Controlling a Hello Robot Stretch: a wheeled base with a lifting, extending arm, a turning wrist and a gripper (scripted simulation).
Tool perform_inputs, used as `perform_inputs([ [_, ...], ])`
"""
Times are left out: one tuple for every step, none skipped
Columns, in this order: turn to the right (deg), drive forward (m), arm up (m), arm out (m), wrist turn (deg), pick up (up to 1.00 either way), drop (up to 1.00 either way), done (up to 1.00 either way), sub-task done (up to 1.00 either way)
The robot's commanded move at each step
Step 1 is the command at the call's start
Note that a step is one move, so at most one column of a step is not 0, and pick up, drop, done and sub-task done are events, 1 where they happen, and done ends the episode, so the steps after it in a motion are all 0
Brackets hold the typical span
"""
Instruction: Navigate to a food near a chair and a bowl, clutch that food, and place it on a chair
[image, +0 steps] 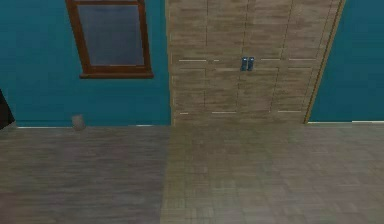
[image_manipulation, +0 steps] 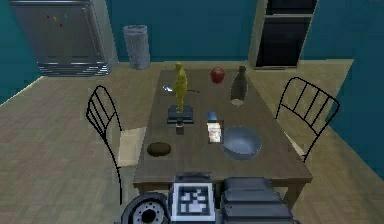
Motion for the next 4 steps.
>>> perform_inputs([
  [0.0,0.00,0.00,0.36,0.0,0.00,0.00,0.00,0.00],
  [0.0,0.00,0.00,0.00,45.0,0.00,0.00,0.00,0.00],
  [0.0,0.00,0.00,0.00,45.0,0.00,0.00,0.00,0.00],
  [0.0,0.00,0.00,0.00,45.0,0.00,0.00,0.00,0.00],
])
